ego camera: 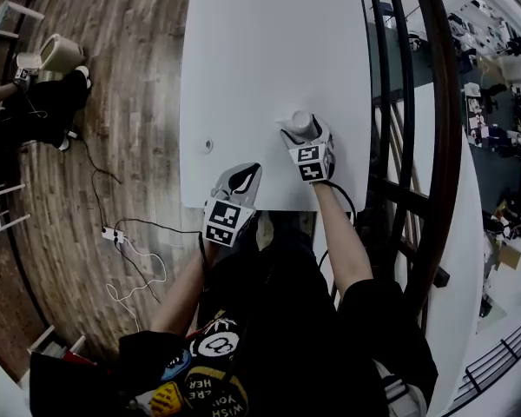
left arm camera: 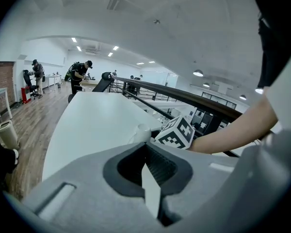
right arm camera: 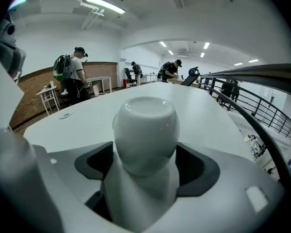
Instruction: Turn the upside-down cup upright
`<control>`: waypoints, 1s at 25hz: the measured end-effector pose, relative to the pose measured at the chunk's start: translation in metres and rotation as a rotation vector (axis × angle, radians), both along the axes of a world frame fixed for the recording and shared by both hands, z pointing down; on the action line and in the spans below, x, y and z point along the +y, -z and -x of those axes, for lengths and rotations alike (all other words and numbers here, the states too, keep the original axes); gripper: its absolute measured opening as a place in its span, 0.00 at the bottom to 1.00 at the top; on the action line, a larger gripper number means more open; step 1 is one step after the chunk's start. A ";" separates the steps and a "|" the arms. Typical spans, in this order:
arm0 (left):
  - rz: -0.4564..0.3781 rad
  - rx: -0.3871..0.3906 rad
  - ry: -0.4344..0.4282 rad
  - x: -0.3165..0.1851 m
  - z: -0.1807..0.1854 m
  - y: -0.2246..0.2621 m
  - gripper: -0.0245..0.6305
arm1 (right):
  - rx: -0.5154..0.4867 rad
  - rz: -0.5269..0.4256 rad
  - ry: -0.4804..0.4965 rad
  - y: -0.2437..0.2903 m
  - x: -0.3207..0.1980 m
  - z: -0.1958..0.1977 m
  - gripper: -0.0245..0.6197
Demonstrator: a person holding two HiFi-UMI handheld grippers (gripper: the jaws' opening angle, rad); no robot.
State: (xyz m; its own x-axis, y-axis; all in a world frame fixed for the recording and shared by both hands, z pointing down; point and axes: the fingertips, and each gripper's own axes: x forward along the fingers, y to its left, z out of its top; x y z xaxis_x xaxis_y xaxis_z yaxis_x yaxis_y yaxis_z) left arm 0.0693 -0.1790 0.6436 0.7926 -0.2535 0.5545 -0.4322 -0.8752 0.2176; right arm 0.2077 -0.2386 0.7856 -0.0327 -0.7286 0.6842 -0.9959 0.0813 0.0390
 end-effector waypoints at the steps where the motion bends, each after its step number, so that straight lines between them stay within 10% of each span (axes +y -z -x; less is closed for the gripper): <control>1: 0.001 -0.007 -0.011 -0.004 -0.002 -0.002 0.04 | 0.005 -0.003 0.008 0.000 0.000 0.001 0.62; 7: 0.065 -0.055 -0.106 -0.029 -0.029 -0.021 0.19 | 0.010 -0.068 0.027 0.003 0.006 0.012 0.60; 19: -0.031 -0.432 -0.524 -0.039 -0.123 -0.113 0.58 | 0.064 -0.077 0.113 0.008 0.010 0.037 0.60; 25: 0.183 -0.295 -0.483 -0.035 -0.126 -0.092 0.58 | 0.155 -0.021 0.233 0.026 0.021 0.029 0.60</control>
